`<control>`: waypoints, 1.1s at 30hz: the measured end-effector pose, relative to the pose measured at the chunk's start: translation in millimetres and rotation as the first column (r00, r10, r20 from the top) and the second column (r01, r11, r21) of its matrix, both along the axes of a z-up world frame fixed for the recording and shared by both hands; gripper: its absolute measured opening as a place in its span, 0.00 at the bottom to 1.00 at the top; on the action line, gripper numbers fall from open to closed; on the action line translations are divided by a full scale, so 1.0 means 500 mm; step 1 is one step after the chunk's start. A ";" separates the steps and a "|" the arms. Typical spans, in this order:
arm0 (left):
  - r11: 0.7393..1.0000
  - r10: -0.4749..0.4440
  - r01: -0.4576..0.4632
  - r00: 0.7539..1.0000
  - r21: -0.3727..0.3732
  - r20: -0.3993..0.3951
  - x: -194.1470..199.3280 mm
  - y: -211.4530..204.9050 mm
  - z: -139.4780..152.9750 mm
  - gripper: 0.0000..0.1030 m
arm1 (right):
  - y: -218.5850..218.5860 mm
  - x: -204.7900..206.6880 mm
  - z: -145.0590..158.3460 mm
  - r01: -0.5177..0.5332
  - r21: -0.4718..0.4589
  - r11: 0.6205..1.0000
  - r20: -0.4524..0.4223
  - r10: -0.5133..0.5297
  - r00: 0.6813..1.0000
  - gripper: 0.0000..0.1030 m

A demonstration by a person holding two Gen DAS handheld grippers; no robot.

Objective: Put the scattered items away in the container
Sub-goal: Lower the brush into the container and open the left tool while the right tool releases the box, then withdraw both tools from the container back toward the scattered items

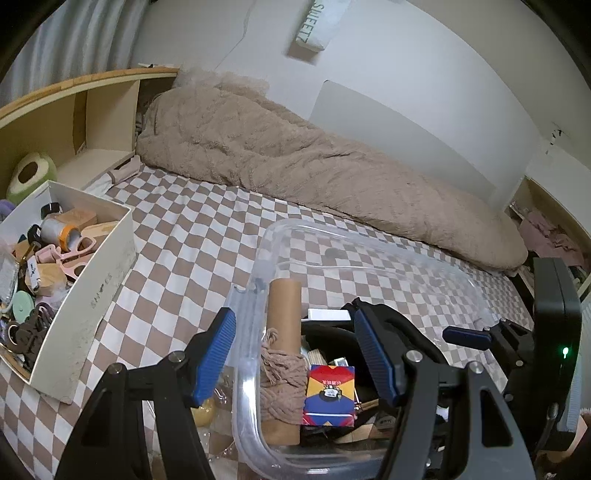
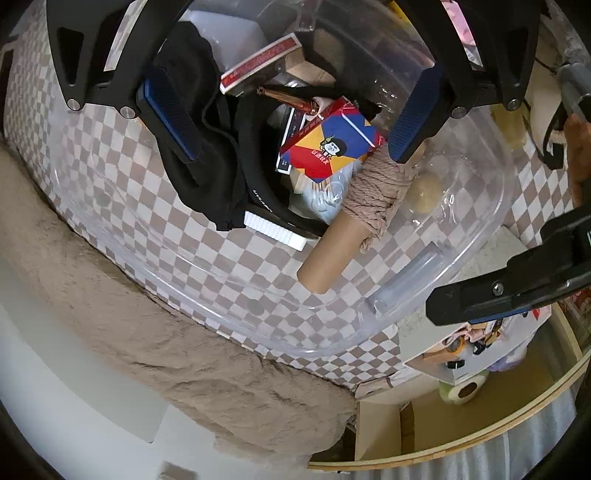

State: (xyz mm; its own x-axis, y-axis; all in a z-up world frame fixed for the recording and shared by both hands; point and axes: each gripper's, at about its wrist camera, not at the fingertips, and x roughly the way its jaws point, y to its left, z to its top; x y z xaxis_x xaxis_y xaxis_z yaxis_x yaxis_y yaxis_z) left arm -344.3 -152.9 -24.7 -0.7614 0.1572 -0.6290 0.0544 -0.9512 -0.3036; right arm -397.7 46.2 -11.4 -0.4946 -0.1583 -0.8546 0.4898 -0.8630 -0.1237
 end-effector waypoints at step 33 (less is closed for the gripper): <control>0.988 0.024 -0.025 1.000 -0.155 -0.009 0.174 0.072 0.068 1.00 | 0.158 0.194 0.148 0.142 -0.226 0.964 -0.149 -0.178 0.973 0.99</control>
